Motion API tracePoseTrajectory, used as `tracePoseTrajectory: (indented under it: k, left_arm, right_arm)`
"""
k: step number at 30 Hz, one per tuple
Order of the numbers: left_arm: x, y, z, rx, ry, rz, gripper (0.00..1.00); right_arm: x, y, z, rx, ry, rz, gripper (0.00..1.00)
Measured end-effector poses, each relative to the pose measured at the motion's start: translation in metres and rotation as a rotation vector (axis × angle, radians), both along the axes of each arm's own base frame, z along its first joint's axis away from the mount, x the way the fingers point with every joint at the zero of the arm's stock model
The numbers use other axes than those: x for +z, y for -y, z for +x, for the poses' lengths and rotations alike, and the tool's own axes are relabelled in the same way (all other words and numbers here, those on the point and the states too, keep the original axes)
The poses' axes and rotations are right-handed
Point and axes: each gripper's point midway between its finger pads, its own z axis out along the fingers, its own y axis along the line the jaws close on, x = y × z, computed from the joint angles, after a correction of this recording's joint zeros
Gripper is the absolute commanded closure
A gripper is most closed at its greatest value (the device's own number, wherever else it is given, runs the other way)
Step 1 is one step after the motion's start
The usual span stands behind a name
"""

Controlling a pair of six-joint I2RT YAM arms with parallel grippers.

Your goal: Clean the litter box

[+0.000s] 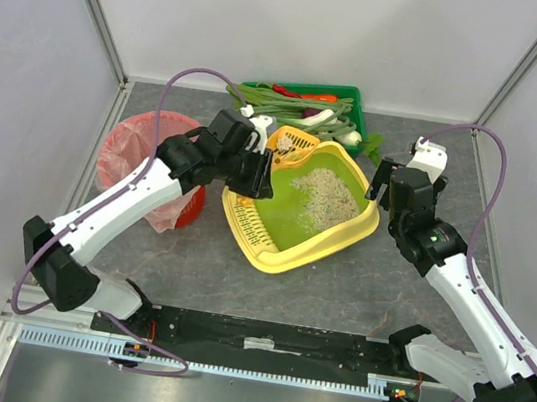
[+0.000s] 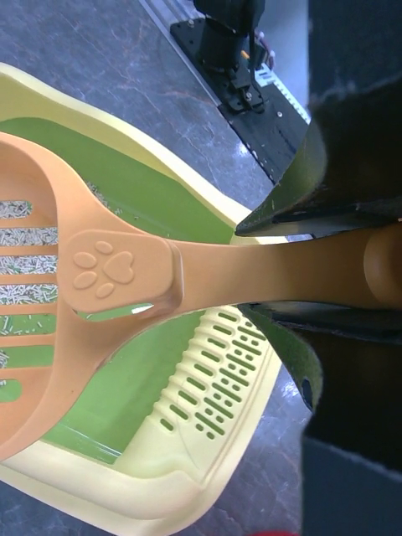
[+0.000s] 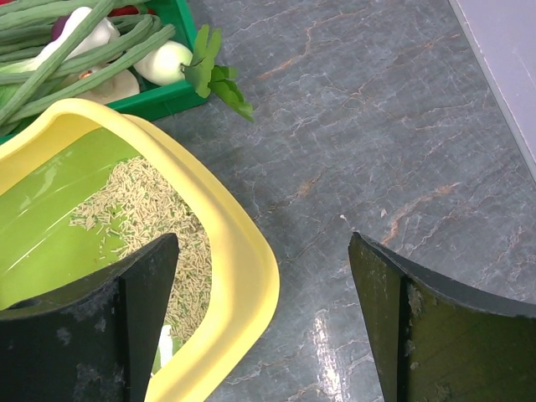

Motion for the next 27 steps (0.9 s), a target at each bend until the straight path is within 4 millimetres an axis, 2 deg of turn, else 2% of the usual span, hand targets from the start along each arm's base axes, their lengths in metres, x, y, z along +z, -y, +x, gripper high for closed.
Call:
tracePoseTrajectory:
  k: [7, 15, 20, 27]
  left_arm:
    - [0.026, -0.021, -0.007, 0.106, 0.012, -0.048, 0.98]
    - [0.052, -0.069, 0.006, 0.271, 0.061, -0.103, 0.98]
    - [0.056, -0.094, 0.010, 0.374, 0.061, -0.189, 0.98]
    - [0.045, -0.112, -0.003, 0.492, 0.017, -0.357, 0.98]
  right_arm:
    - [-0.005, -0.002, -0.001, 0.010, -0.011, 0.000, 0.09]
    - [-0.007, -0.002, -0.002, 0.017, -0.015, -0.002, 0.09]
    - [-0.007, -0.001, -0.003, 0.017, -0.011, 0.001, 0.09]
    - [-0.007, -0.001, -0.003, 0.017, -0.009, 0.000, 0.09]
